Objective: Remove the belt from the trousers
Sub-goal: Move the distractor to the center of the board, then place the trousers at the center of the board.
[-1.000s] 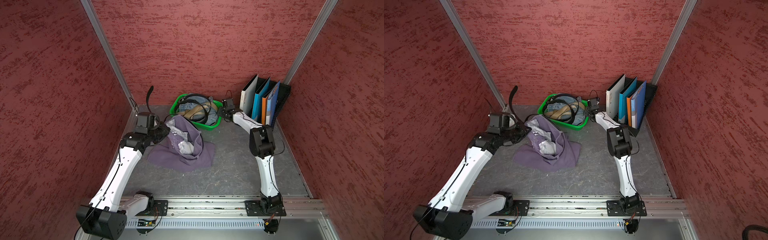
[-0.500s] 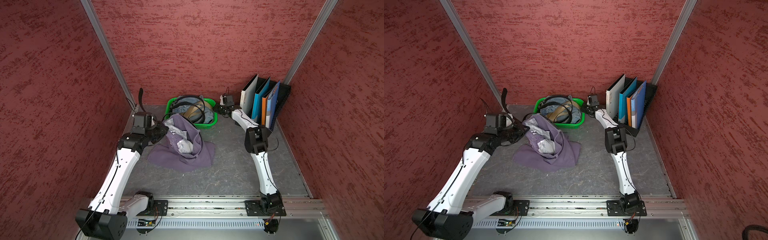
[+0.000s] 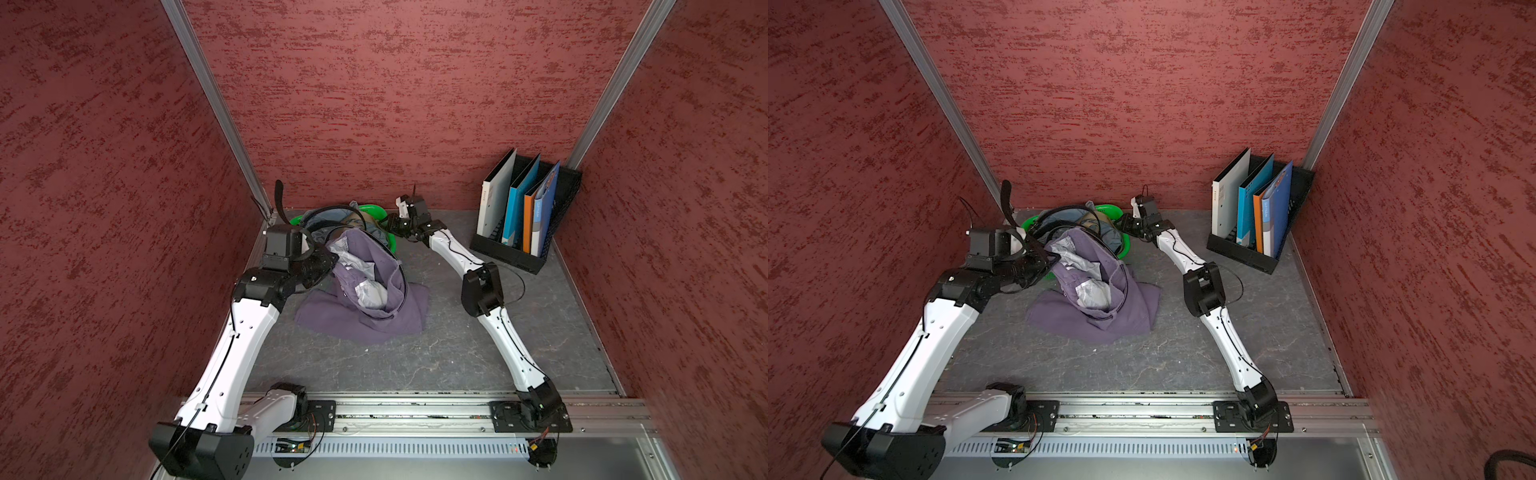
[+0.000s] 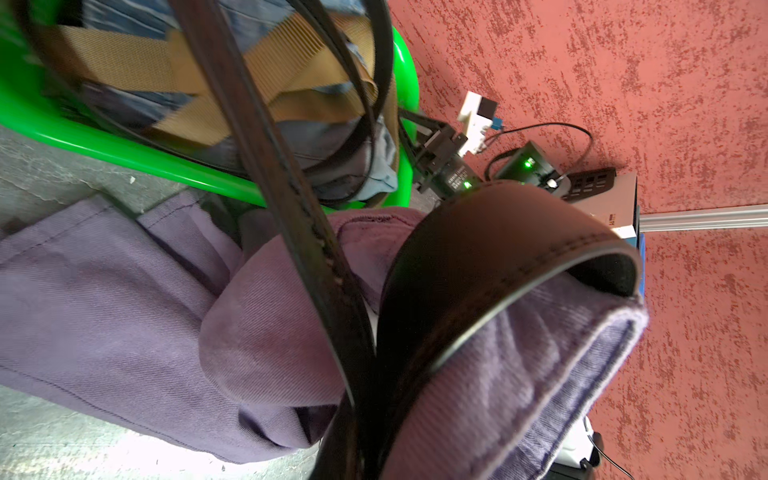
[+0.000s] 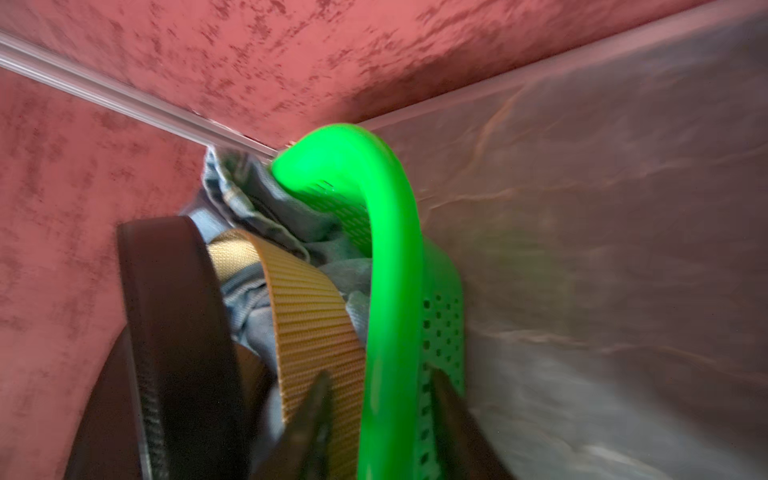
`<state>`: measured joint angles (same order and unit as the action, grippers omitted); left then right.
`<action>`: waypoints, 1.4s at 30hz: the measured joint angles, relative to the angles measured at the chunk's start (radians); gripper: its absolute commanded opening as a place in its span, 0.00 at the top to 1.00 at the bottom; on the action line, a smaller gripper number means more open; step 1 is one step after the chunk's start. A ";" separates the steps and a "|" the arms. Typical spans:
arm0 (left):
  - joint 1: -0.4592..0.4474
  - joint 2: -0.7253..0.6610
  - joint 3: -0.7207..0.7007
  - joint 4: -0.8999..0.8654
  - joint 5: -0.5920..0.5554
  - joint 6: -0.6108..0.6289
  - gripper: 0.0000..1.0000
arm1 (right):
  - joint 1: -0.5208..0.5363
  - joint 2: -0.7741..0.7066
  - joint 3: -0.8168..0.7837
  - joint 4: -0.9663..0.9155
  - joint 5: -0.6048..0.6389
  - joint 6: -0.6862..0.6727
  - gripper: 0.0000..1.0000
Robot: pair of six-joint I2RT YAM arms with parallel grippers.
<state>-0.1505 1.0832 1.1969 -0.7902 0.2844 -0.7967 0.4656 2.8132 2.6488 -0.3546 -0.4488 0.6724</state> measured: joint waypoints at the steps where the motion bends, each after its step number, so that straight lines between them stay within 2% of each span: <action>1: 0.000 -0.004 0.000 -0.002 0.002 0.000 1.00 | 0.007 -0.008 -0.018 0.010 0.005 -0.012 0.34; 3: 0.000 -0.011 0.000 -0.002 0.002 0.000 1.00 | 0.018 -0.066 -0.132 0.042 0.022 -0.039 0.32; 8: -0.001 -0.014 -0.036 0.021 0.000 -0.012 1.00 | 0.015 -0.377 -0.591 0.096 0.120 -0.116 0.29; 12: -0.061 0.098 -0.053 0.065 -0.009 -0.018 1.00 | -0.013 -0.673 -0.872 0.117 0.234 -0.176 0.29; 17: -0.198 0.278 -0.069 0.117 -0.029 -0.044 1.00 | -0.060 -0.993 -1.025 0.099 0.312 -0.248 0.28; 21: -0.297 0.375 -0.121 0.140 -0.039 -0.094 1.00 | -0.055 -1.192 -1.111 0.056 0.319 -0.283 0.28; 22: -0.319 0.391 -0.130 0.137 -0.045 -0.106 0.95 | -0.048 -1.224 -1.130 0.041 0.318 -0.288 0.28; 23: -0.341 0.404 -0.142 0.138 -0.052 -0.118 0.77 | -0.039 -1.253 -1.149 0.024 0.317 -0.289 0.28; 24: -0.359 0.409 -0.156 0.147 -0.052 -0.134 0.52 | -0.024 -1.279 -1.173 0.008 0.313 -0.288 0.28; 27: -0.385 0.409 -0.206 0.181 -0.015 -0.182 0.03 | 0.040 -1.315 -1.252 -0.023 0.310 -0.274 0.28; 31: -0.380 0.371 -0.259 0.214 0.003 -0.236 0.00 | 0.172 -1.300 -1.372 -0.042 0.312 -0.229 0.28; 35: -0.346 0.177 -0.259 0.158 -0.052 -0.283 0.00 | 0.262 -1.257 -1.469 -0.040 0.315 -0.182 0.29; 38: -0.238 -0.006 -0.224 0.072 -0.113 -0.307 0.00 | 0.266 -1.236 -1.503 -0.046 0.322 -0.169 0.29; 40: -0.115 -0.104 -0.193 0.010 -0.166 -0.307 0.00 | 0.266 -1.228 -1.503 -0.048 0.333 -0.168 0.30; 42: 0.003 -0.144 -0.163 -0.047 -0.209 -0.285 0.00 | 0.265 -1.227 -1.501 -0.049 0.348 -0.175 0.30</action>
<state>-0.1471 0.9390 1.0344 -0.8371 0.0753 -1.0821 0.7303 1.5860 1.1473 -0.4034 -0.1005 0.4969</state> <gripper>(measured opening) 0.996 0.706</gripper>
